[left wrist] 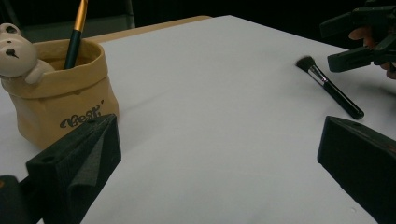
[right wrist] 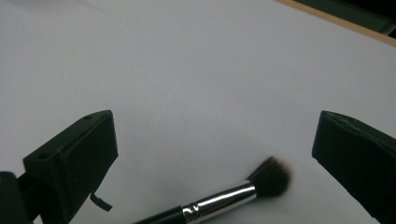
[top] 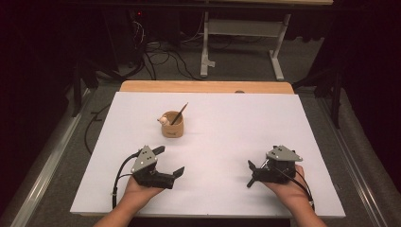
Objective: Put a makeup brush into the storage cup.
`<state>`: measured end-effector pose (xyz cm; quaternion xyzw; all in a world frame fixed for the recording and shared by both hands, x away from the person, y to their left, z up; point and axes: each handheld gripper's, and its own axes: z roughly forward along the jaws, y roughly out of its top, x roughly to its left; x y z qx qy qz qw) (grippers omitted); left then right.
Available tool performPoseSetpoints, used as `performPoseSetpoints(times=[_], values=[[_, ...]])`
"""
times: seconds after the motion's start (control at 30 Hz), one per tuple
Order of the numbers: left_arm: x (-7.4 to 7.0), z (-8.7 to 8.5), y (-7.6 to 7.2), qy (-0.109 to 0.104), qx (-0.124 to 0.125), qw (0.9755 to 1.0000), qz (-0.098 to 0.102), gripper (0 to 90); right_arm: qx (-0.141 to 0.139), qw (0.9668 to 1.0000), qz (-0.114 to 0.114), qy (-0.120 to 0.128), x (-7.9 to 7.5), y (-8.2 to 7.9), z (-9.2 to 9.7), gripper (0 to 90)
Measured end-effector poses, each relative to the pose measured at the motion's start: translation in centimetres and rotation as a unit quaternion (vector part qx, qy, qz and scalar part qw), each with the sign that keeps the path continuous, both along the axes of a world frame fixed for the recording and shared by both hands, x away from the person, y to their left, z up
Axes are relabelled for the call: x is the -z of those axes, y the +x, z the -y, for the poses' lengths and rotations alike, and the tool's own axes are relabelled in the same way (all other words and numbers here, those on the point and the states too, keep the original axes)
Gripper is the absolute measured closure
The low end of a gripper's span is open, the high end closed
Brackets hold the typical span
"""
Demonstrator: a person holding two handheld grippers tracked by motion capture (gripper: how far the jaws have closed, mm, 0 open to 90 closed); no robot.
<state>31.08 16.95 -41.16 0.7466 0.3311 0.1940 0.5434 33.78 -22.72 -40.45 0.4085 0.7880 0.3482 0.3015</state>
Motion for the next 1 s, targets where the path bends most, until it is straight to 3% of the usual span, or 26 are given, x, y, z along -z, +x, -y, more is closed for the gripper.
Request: performPoseSetpoints(times=[0.1, 0.43, 0.83, 1.0], values=[[0.05, 0.10, -0.01, 0.003, 0.004, 1.0000, 0.002, 0.2, -0.004, 0.9997, -0.012, -0.020, 0.12, -0.19, -0.03, 1.4], [0.06, 0.07, -0.01, 0.004, 0.005, 1.0000, 0.001, 0.2, 0.001, 0.9967, -0.071, -0.039, 0.08, -0.68, -0.58, 1.1], [0.17, 0.10, 0.10, 0.006, 0.010, 0.9999, -0.001, 0.2, 0.024, 0.9864, -0.158, -0.040, 0.02, -0.33, -0.59, 1.2], [0.17, 0.12, 0.09, 0.003, 0.013, 0.9999, -0.001, 0.2, 0.023, 0.9821, -0.182, -0.043, -0.21, -0.18, -1.01, 1.1]])
